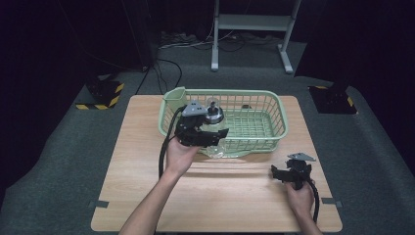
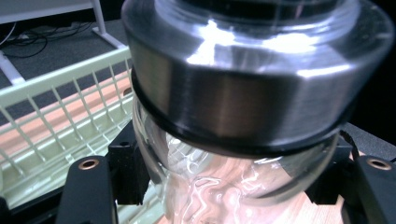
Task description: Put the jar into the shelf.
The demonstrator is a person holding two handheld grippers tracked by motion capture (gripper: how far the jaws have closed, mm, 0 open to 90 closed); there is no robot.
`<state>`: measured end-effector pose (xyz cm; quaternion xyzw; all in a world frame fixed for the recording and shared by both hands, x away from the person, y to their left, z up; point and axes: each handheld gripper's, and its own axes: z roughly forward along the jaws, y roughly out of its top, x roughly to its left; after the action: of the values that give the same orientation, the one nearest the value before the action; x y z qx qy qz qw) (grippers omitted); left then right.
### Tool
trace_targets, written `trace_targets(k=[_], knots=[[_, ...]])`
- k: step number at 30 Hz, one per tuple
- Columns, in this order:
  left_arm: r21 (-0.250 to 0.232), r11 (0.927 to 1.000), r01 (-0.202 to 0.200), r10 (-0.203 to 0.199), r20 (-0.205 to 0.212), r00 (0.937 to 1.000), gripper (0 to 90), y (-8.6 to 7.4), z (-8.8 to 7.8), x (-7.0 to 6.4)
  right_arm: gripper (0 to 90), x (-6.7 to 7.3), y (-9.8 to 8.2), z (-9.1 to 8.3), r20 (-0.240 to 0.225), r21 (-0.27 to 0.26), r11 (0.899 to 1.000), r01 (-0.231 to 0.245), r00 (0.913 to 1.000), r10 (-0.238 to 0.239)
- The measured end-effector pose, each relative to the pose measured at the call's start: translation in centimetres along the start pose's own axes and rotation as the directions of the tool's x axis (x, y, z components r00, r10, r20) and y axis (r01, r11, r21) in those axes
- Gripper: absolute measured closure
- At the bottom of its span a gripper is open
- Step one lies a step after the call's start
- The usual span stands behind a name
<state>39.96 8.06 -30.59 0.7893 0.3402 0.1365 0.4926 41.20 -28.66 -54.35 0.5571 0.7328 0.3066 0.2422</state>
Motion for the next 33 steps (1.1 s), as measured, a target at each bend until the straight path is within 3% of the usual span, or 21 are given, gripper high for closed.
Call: trace_targets(k=[9,12,22,33], knots=[[0.003,1.0,-0.005,0.005,-0.009,0.9999,31.6,2.6,1.6,1.0,4.6,0.0,0.0,0.0,0.0,0.0,1.0,0.0,1.0,0.0],[0.013,0.9998,-0.017,0.018,-0.025,0.9995,31.6,3.3,2.9,1.5,4.6,0.0,0.0,0.0,0.0,0.0,1.0,0.0,1.0,0.0],[0.018,0.9998,-0.006,0.007,-0.061,0.9981,31.6,3.9,5.8,3.0,4.9,0.0,0.0,0.0,-0.001,-0.001,1.0,0.001,1.0,-0.001],[0.027,0.9994,0.021,-0.017,-0.143,0.9895,31.6,4.5,8.9,4.8,4.9,0.0,0.0,0.0,-0.002,-0.001,1.0,0.001,1.0,-0.001]])
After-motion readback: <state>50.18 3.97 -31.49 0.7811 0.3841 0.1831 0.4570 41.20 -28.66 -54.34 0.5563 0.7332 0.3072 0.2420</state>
